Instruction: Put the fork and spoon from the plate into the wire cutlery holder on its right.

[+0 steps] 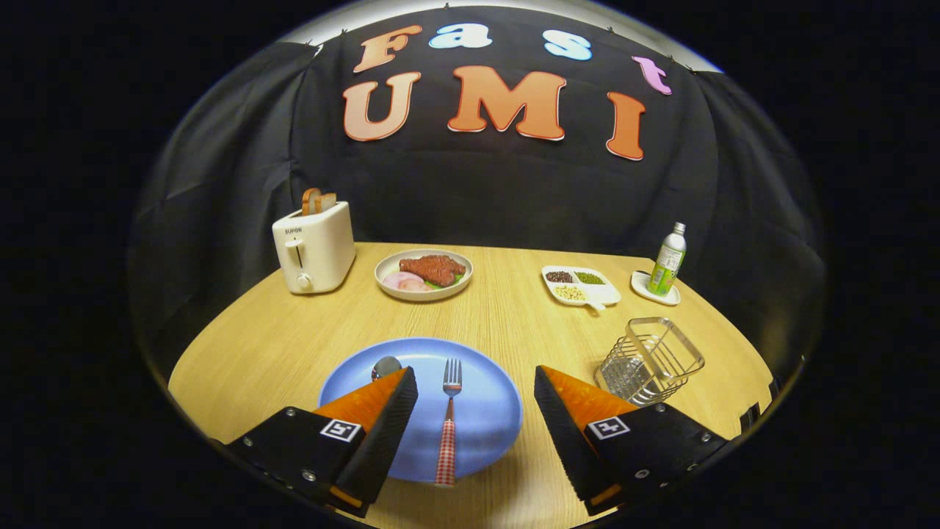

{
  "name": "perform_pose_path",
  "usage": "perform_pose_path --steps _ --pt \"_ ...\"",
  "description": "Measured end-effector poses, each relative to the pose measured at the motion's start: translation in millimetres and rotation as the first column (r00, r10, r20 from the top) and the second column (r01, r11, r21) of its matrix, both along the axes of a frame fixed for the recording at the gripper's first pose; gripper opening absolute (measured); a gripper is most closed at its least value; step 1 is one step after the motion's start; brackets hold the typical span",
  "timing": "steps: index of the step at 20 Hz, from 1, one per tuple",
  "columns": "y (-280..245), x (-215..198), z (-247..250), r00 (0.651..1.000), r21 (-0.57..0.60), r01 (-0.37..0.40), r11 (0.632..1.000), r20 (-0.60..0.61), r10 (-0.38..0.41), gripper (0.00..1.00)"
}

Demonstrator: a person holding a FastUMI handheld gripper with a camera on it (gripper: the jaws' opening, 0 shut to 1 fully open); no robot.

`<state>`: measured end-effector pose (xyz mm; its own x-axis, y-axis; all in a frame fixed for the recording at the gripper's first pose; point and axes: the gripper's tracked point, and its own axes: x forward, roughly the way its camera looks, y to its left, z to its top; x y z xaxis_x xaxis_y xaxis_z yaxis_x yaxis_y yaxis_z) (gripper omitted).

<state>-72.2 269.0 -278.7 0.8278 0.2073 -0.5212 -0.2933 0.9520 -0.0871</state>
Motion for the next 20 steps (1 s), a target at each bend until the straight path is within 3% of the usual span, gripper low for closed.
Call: perform_pose_path --steps 8,11,15,20 --pt "5 -17 -50 0.99 -0.056 -0.009 0.998 -0.14 0.002 0.65" --pt "4 -18 -58 0.984 -0.069 -0.002 0.998 -0.176 -0.01 0.44" --pt "4 -22 -67 0.977 -0.059 0.004 0.998 -0.212 -0.017 0.24" --pt "3 -19 -60 0.976 -0.04 0.033 0.999 -0.215 -0.041 0.12"
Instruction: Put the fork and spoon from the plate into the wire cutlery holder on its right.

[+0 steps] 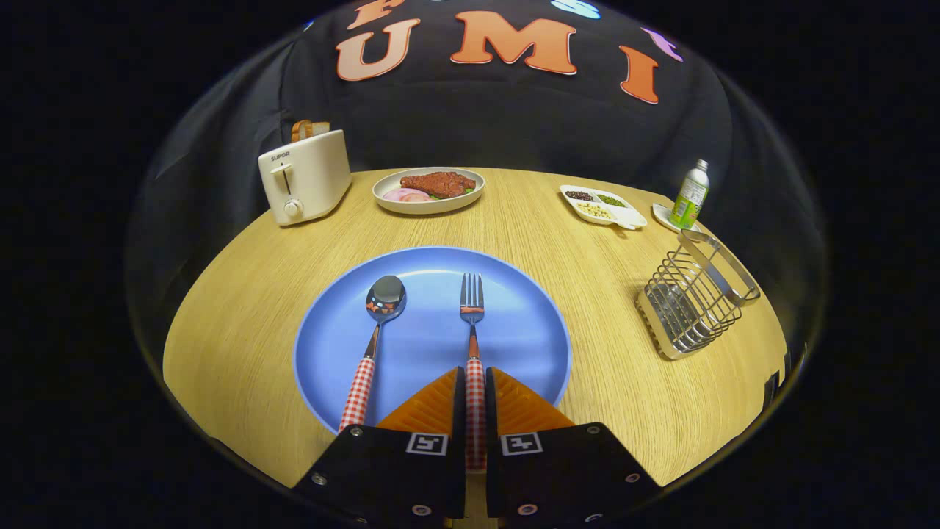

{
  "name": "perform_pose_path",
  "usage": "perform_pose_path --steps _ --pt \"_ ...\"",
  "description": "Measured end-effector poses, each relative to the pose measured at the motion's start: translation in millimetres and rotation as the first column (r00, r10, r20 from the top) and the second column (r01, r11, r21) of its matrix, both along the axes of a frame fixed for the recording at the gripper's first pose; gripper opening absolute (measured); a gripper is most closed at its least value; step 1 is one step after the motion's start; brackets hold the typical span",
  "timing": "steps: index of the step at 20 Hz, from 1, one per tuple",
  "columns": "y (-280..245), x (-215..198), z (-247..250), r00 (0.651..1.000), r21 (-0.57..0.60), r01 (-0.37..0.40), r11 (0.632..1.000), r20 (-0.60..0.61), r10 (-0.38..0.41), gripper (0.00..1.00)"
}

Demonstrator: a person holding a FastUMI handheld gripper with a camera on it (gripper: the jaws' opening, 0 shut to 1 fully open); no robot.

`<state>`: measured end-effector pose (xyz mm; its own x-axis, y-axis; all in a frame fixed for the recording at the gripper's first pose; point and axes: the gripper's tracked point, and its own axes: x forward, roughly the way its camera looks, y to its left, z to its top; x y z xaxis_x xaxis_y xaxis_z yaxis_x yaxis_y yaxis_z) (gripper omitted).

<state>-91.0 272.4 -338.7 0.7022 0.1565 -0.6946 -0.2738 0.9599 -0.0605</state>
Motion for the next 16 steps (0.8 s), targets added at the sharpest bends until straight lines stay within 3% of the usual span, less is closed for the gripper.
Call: perform_pose_path --steps 7,16 --pt "-24 19 78 0.997 0.039 -0.07 0.997 0.018 0.069 0.08" --pt "-133 52 161 0.993 -0.066 -0.111 0.992 -0.044 0.108 0.08"
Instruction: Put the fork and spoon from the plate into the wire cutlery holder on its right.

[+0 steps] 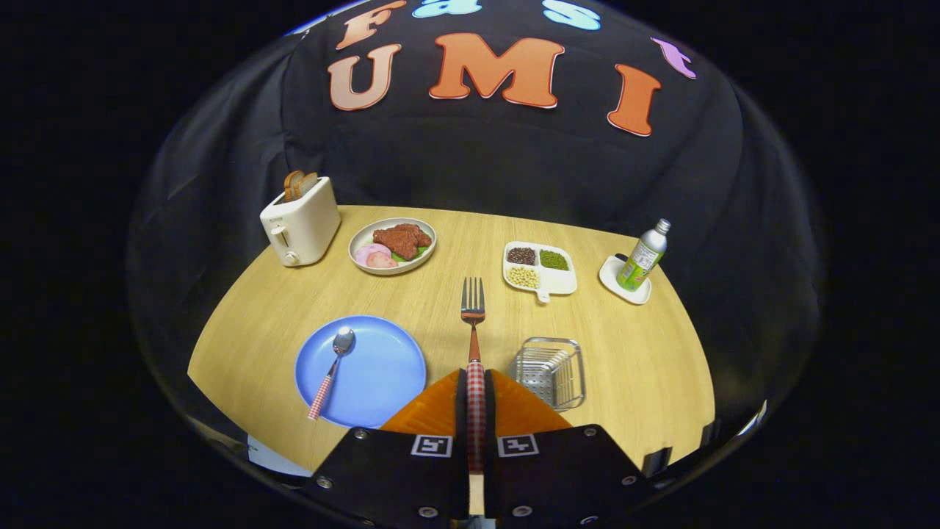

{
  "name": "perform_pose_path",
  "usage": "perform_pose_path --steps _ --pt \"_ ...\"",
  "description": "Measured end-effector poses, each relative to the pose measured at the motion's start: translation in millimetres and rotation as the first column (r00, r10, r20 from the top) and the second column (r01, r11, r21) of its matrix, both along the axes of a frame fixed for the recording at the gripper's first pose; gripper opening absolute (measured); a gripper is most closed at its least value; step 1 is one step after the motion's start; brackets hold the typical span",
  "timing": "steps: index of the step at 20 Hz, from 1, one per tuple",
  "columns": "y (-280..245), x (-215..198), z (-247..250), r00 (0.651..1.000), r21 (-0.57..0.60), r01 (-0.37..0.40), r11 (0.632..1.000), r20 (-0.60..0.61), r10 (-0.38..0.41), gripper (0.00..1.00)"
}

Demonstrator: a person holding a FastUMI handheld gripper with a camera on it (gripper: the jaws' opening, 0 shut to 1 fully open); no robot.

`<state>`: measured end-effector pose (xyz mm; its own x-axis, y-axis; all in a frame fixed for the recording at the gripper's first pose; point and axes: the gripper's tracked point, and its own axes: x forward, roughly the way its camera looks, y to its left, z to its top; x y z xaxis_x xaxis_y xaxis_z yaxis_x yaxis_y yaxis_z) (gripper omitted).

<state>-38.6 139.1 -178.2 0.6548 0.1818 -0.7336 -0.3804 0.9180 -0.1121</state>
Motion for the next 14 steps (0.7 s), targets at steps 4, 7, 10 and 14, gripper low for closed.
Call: perform_pose_path --steps 4,7,10,14 --pt "-49 -1 3 0.993 -0.08 -0.035 0.996 -0.116 0.025 0.08" --pt "-75 -5 -3 0.975 -0.133 -0.069 0.989 -0.218 0.039 0.08" --pt "-84 -8 -16 0.951 -0.172 -0.113 0.979 -0.305 0.056 0.08" --pt "-83 -5 -32 0.914 -0.198 -0.147 0.969 -0.402 0.056 0.08"
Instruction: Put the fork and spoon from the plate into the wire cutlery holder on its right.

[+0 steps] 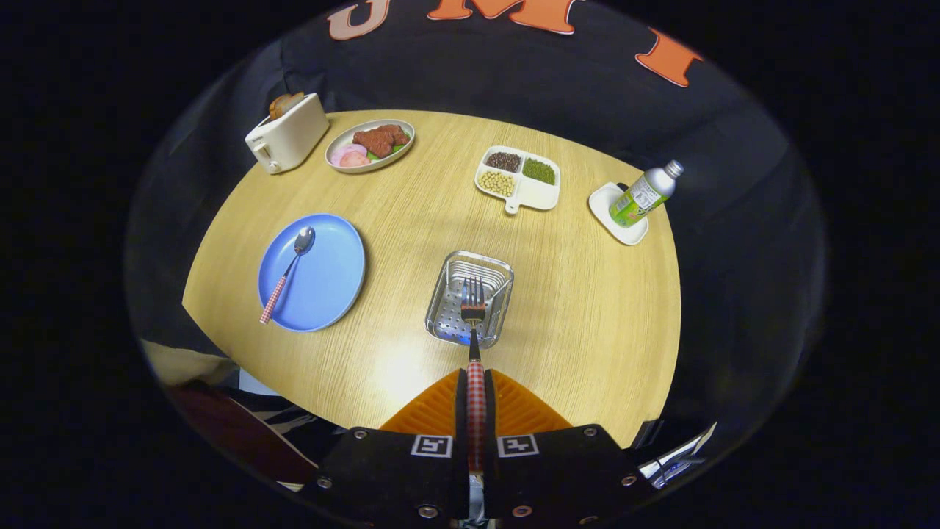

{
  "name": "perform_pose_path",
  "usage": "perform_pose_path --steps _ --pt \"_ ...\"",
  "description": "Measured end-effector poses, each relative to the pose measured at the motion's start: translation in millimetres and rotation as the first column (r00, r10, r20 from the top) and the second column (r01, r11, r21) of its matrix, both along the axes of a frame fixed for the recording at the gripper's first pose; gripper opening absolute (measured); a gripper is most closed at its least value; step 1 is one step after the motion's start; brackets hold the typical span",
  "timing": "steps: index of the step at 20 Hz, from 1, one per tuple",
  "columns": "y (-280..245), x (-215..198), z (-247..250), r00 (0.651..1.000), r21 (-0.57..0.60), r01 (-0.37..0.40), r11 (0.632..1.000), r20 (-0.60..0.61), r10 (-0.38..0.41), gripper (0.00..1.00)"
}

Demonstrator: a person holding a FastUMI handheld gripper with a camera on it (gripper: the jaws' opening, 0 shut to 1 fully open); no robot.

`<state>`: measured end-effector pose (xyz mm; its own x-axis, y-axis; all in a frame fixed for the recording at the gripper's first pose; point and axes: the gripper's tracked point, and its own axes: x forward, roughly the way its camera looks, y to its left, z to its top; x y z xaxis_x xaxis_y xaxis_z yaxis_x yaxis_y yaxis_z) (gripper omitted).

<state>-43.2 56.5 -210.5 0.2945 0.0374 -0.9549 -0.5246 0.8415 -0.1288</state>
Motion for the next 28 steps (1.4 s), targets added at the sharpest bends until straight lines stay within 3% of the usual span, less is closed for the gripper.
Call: perform_pose_path --steps 10,23,26,28 --pt "13 23 -41 0.987 -0.086 -0.043 0.995 -0.159 0.029 0.08" --pt "11 27 -56 0.982 -0.078 0.001 0.997 -0.188 -0.016 0.13" --pt "9 29 -49 0.988 -0.063 0.018 0.998 -0.149 -0.028 0.19" --pt "14 33 -41 0.993 -0.027 0.047 0.999 -0.104 -0.049 0.33"
